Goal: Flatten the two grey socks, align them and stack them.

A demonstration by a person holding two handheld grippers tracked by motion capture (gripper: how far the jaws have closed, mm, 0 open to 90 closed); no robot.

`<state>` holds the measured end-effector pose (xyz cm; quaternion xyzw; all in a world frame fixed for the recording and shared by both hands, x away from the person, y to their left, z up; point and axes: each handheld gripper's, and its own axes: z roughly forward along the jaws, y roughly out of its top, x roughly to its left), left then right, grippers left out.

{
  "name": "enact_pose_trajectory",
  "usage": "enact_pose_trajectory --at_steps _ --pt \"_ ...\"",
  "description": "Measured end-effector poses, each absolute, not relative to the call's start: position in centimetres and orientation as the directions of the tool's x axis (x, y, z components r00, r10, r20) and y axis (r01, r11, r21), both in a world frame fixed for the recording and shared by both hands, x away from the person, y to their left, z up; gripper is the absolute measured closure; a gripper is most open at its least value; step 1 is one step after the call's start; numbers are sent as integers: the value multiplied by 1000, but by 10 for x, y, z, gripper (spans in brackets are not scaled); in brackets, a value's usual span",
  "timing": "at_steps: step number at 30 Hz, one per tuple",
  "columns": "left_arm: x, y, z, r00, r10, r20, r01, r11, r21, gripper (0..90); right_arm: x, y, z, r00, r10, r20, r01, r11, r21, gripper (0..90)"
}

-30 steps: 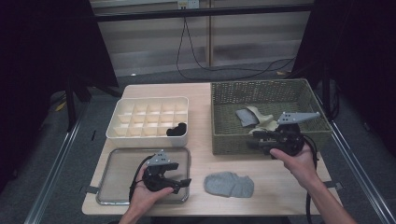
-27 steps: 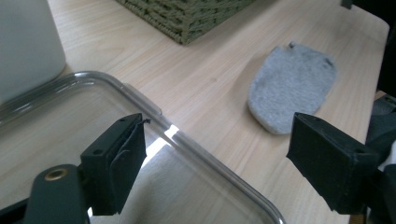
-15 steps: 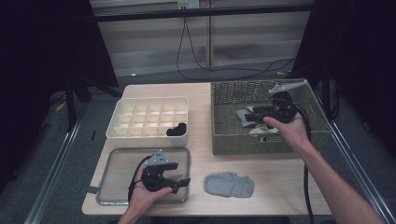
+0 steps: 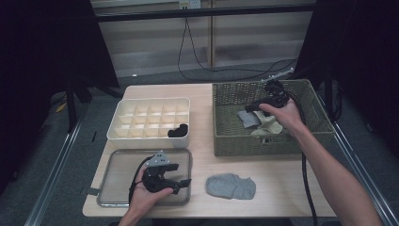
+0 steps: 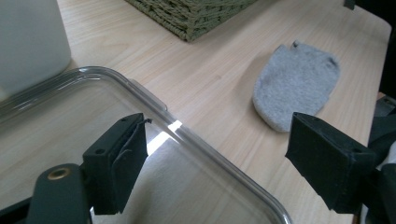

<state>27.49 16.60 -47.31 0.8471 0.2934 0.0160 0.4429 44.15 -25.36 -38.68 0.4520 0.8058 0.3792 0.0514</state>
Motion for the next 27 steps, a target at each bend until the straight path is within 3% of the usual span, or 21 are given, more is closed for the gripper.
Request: enact_pose_trajectory --at_steps 4,16,27 --pt "275 167 -473 827 510 -238 484 -430 762 200 454 -248 -401 -574 772 273 727 327 604 525" --pt "276 166 -475 821 521 -235 492 -435 754 179 484 -239 -442 -546 809 218 792 412 451 520" --pt "279 164 -475 816 520 -253 505 -427 750 170 501 -238 -458 -516 841 162 811 419 409 508"
